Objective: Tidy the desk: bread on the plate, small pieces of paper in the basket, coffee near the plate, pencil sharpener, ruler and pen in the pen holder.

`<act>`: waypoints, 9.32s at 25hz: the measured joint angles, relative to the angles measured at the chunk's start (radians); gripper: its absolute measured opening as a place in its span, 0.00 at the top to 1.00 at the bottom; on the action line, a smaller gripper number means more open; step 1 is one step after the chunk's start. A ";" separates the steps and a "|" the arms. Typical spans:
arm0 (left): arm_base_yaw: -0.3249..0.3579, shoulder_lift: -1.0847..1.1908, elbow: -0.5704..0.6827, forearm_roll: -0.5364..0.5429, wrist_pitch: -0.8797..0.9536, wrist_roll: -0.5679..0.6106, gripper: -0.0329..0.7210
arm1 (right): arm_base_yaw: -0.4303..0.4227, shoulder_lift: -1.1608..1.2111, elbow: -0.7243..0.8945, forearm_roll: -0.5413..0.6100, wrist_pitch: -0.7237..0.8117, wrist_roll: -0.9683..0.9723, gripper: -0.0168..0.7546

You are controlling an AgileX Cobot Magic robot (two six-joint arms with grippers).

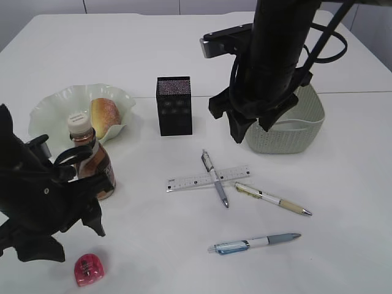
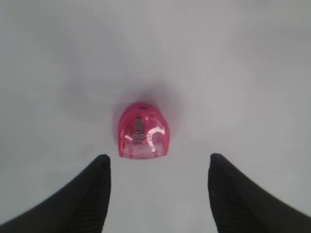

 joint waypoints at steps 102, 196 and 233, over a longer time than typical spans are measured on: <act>-0.099 0.231 -0.010 0.182 -0.111 -0.177 0.53 | 0.000 0.000 0.000 0.014 0.004 -0.019 0.44; 0.220 0.585 -0.735 0.881 -1.032 0.011 0.53 | 0.000 0.000 -0.002 0.015 0.005 -0.019 0.44; 0.216 0.347 -0.735 0.897 -0.649 0.015 0.35 | 0.000 0.000 -0.002 0.014 0.007 -0.019 0.44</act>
